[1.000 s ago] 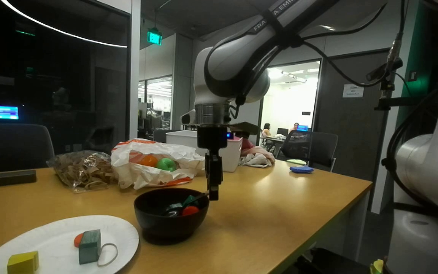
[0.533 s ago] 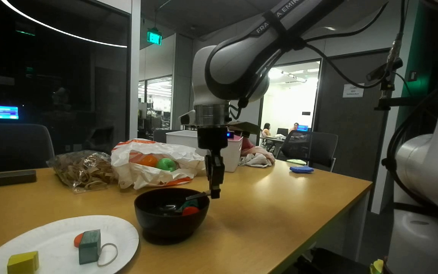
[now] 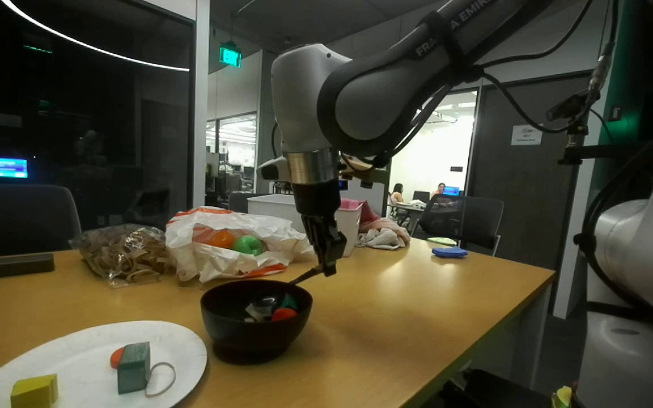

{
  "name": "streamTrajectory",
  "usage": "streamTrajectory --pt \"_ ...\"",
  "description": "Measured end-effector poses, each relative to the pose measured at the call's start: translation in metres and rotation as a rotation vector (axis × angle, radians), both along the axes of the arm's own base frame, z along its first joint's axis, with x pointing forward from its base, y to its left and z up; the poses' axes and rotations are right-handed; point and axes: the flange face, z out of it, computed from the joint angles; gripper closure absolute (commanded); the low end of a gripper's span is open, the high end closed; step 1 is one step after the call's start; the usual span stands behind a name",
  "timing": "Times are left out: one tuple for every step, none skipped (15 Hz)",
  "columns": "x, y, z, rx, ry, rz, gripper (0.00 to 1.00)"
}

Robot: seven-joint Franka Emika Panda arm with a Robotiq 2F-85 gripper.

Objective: Stir the contents in the black bowl using the black spoon then remove an apple and orange from the plastic bag and put them on the table.

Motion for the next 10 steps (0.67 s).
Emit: streamTrajectory --pt "-0.003 0.006 0.002 -0.043 -0.012 0.041 0.86" --pt "-0.007 0.013 0.002 -0.082 -0.020 0.082 0.86" --pt "-0.011 0.021 0.001 -0.122 -0.023 0.126 0.86" --pt "-0.014 0.028 0.000 -0.161 -0.025 0.168 0.86" --pt "-0.018 0.035 -0.002 -0.202 -0.026 0.209 0.86" --pt "-0.022 0.041 -0.004 -0.241 -0.028 0.249 0.86" --pt "-0.026 0.047 -0.007 -0.279 -0.029 0.288 0.87" --pt "-0.029 0.054 -0.009 -0.303 -0.028 0.319 0.87" --pt "-0.033 0.063 -0.010 -0.310 -0.026 0.341 0.87" --pt "-0.037 0.071 -0.011 -0.310 -0.027 0.360 0.87"
